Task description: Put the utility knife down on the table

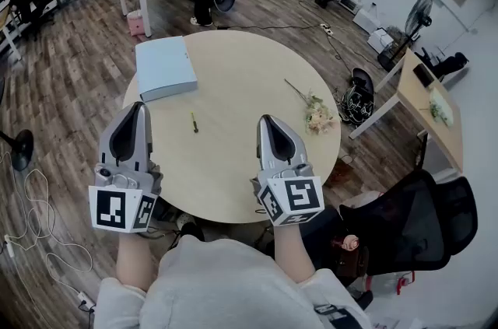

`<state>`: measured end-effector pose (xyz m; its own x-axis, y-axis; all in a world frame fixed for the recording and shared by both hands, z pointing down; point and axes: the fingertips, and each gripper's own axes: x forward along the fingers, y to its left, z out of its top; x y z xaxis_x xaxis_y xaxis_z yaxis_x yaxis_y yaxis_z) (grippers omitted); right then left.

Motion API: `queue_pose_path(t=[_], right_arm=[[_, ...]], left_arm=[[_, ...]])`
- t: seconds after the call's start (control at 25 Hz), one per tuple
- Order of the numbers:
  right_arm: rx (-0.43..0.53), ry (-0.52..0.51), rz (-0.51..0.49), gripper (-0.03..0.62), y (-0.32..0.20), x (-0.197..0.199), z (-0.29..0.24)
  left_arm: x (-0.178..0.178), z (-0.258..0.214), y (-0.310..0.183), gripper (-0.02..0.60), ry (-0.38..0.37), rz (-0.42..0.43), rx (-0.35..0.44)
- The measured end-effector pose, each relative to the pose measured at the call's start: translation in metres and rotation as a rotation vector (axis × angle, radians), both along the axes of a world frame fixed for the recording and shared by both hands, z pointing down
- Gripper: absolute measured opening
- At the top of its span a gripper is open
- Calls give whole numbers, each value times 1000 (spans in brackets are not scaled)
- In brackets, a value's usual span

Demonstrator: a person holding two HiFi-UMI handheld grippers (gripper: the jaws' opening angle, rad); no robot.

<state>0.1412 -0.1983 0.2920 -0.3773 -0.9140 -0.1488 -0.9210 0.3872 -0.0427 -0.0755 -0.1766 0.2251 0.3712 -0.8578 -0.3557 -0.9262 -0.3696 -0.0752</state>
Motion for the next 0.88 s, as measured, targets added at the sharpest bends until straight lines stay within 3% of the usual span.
queue_pose_path(t=[0.88], right_arm=[[10,-63,-24,11,38,22,-1]], left_arm=[[23,0,40,8,5,-5,2]])
